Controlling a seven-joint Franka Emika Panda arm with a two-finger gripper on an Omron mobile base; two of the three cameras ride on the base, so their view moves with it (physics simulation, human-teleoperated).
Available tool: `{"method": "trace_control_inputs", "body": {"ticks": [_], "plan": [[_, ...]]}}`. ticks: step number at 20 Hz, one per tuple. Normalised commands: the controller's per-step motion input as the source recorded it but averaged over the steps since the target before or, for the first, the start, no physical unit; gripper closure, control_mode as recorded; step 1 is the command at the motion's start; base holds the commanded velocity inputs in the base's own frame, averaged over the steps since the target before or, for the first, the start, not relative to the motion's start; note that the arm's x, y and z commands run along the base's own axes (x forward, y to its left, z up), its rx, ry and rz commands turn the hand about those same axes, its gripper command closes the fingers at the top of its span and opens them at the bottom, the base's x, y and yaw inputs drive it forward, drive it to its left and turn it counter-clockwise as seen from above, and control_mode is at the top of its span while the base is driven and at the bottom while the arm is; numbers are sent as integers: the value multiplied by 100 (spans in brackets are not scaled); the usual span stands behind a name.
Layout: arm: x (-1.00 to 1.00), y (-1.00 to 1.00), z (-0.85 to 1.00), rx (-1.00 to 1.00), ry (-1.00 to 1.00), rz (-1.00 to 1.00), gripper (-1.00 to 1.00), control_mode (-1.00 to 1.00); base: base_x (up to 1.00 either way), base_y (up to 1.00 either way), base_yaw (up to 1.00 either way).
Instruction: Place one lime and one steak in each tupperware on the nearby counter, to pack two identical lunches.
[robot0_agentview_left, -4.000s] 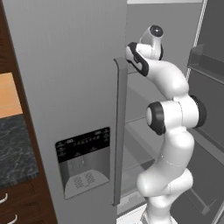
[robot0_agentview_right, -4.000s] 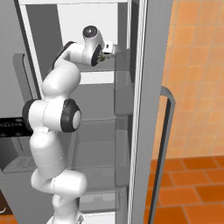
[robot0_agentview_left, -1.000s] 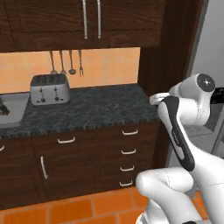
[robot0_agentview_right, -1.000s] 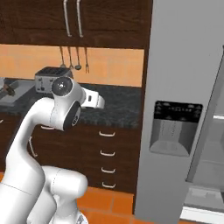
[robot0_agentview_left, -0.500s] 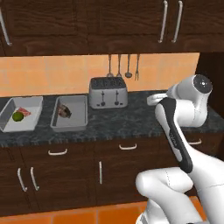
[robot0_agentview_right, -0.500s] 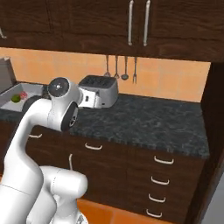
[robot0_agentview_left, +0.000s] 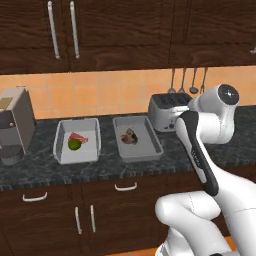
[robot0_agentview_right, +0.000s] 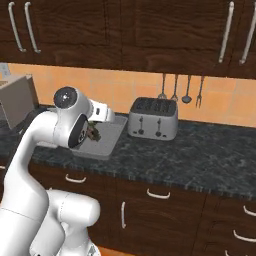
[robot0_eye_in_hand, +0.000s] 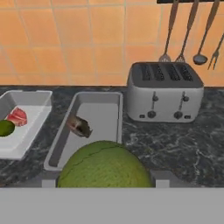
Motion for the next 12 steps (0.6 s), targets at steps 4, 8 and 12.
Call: {"method": "trace_control_inputs", "body": {"ticks": [4, 8, 12], "plan": [[0, 0, 0, 0, 0, 0, 100, 100, 44, 96, -21], [0, 0, 0, 0, 0, 0, 100, 100, 40, 35, -14], [19, -11, -37, -3, 18, -7, 100, -100, 1, 0, -3]]}}
